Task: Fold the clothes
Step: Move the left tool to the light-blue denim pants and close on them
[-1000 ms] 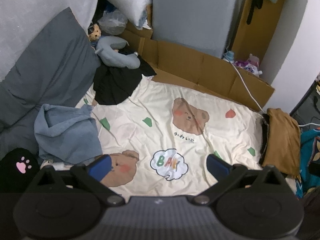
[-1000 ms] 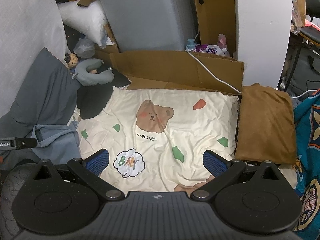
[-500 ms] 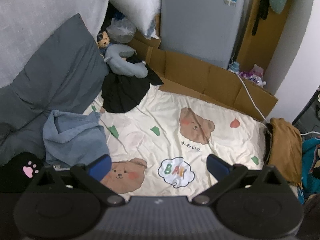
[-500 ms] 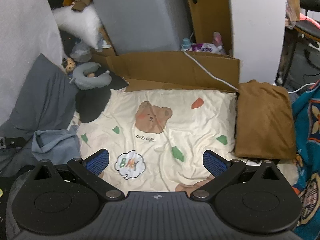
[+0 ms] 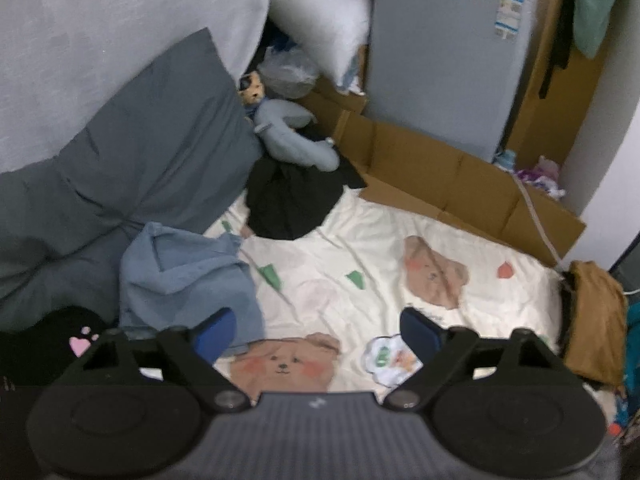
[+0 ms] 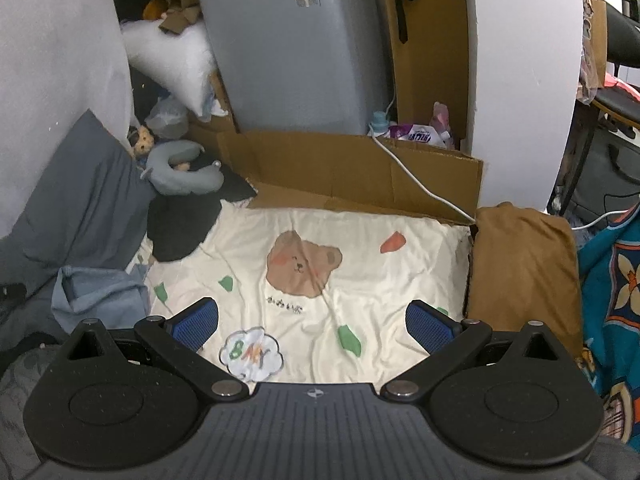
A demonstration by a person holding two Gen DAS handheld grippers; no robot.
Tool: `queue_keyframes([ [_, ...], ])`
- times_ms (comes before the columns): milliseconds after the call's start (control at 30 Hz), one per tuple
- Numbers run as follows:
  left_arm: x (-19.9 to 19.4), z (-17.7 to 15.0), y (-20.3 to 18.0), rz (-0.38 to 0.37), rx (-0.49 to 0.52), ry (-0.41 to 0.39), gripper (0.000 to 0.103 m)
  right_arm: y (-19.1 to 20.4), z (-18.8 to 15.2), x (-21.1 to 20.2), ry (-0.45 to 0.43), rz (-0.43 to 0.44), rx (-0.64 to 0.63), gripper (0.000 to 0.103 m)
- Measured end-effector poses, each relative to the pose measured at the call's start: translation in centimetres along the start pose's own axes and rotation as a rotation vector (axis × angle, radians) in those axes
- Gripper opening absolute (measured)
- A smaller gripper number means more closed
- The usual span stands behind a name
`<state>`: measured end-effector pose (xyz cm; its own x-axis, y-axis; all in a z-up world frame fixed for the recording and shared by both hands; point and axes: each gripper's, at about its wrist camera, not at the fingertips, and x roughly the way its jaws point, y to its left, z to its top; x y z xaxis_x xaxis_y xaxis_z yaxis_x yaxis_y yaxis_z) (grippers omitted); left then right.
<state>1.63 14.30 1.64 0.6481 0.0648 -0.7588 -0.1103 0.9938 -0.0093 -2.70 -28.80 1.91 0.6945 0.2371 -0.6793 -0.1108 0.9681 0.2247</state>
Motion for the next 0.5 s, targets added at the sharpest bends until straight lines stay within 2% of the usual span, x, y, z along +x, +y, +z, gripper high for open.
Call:
queue_keyframes([
  [167,1.7,0.5,4.4,0.029,-0.083,-0.012,0.091,0.8,-0.1,1.6,-0.071,0.025,-0.007,0.103],
  [400,5.6,0.8,9.8,0.139,-0.133,-0.007,0.091,2.1,-0.6,5.0,-0.139,0.057,-0.048,0.103],
  [467,7.0,0.7,11.2,0.170,-0.149,0.005,0.088,2.3,-0.8,6.2,-0.133,0.066,-0.053,0.103],
  [500,7.7,0.6,11.9,0.179,-0.163,0.009,0.083,2.4,-0.9,6.9,-0.127,0.070,-0.054,0.103],
])
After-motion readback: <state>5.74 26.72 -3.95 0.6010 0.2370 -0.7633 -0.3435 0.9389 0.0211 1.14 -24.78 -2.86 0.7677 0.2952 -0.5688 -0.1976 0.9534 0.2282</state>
